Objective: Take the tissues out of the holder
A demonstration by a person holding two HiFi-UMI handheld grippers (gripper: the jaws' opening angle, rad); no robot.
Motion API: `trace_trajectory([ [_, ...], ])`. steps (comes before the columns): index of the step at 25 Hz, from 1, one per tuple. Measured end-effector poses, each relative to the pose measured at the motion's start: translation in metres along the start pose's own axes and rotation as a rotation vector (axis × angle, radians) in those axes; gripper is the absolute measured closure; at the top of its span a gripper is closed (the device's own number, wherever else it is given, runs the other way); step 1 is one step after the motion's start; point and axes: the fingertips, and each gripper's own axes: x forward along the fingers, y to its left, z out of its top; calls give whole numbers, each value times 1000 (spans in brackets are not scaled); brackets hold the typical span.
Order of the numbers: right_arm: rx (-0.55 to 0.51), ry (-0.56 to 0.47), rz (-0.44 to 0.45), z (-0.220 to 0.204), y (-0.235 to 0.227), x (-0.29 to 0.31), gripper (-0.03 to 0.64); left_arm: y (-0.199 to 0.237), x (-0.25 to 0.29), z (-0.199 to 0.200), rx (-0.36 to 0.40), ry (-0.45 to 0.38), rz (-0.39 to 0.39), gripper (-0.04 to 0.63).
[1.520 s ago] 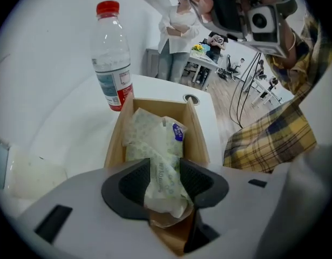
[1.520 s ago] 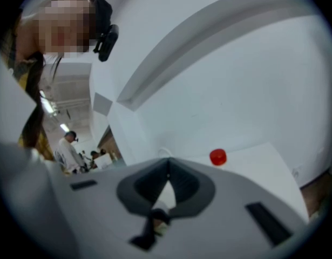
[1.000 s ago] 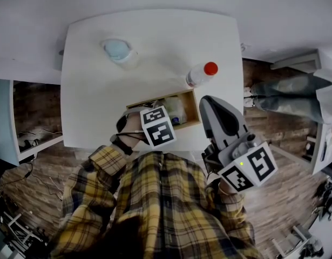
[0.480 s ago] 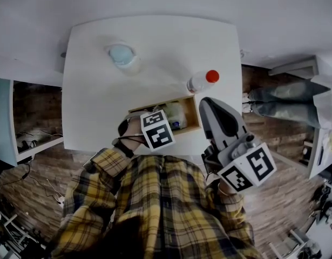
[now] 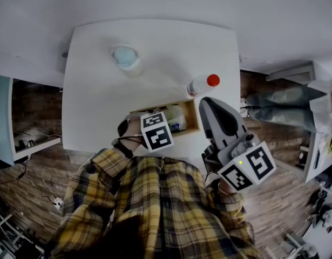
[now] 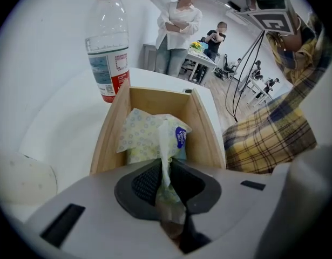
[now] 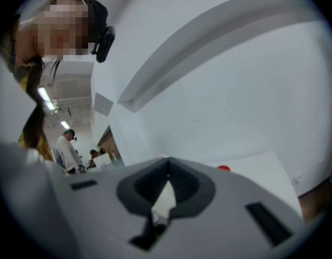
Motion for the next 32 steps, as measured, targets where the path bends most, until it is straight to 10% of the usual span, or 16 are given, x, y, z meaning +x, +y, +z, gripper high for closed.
trace_trajectory([
  [18,-72,-26,97,26,23,12,606,-5,-84,29,-32,-187,148,534],
  [32,-134,-52,122,48,28,21,606,36,-233,67,-210,-647,466,534],
])
